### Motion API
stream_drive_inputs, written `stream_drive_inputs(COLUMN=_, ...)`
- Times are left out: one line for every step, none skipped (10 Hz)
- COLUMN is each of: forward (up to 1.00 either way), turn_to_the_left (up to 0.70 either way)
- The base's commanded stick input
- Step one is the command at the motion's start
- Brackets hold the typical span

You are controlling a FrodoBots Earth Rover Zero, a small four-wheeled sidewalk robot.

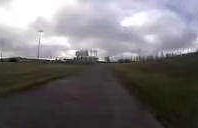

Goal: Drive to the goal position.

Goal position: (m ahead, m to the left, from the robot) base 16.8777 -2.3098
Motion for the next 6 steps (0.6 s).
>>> stream_drive_inputs(forward=1.00, turn_to_the_left=-0.16)
stream_drive_inputs(forward=1.00, turn_to_the_left=-0.05)
stream_drive_inputs(forward=1.00, turn_to_the_left=0.00)
stream_drive_inputs(forward=1.00, turn_to_the_left=0.00)
stream_drive_inputs(forward=1.00, turn_to_the_left=0.00)
stream_drive_inputs(forward=1.00, turn_to_the_left=0.00)
